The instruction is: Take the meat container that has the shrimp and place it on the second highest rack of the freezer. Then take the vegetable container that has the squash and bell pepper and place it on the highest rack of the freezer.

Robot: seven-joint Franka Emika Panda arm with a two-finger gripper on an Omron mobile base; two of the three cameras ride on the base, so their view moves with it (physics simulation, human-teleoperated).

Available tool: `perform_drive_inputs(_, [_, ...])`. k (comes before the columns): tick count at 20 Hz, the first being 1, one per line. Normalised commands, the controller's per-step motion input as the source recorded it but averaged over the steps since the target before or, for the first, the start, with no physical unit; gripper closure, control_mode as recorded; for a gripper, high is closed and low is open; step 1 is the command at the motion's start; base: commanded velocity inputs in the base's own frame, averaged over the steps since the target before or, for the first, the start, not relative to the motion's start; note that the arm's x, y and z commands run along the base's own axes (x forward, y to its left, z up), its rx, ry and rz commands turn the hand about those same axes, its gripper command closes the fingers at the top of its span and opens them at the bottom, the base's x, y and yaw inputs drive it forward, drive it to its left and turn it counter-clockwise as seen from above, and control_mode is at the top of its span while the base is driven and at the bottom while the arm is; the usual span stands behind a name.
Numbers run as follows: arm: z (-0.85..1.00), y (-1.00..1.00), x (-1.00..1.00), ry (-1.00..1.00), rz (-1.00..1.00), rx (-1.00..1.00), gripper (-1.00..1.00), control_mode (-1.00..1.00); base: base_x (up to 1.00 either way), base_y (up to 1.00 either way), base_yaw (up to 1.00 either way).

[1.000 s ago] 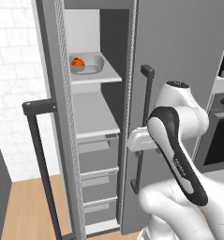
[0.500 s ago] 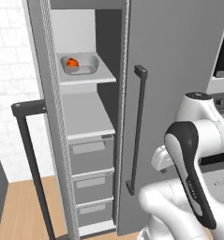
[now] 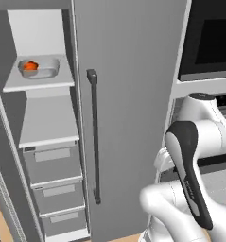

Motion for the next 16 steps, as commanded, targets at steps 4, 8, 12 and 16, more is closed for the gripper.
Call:
perform_drive_inputs(4, [0.0, 0.0, 0.0, 0.0, 0.0, 0.0, -1.0, 1.0, -0.01, -1.0, -0.01])
perform_drive_inputs(8, [0.0, 0.0, 0.0, 0.0, 0.0, 0.0, -1.0, 1.0, 0.0, -1.0, 0.0])
perform_drive_inputs(12, [0.0, 0.0, 0.0, 0.0, 0.0, 0.0, -1.0, 1.0, 0.0, -1.0, 0.0])
perform_drive_inputs(16, [0.0, 0.0, 0.0, 0.0, 0.0, 0.0, -1.0, 1.0, 0.0, -1.0, 0.0])
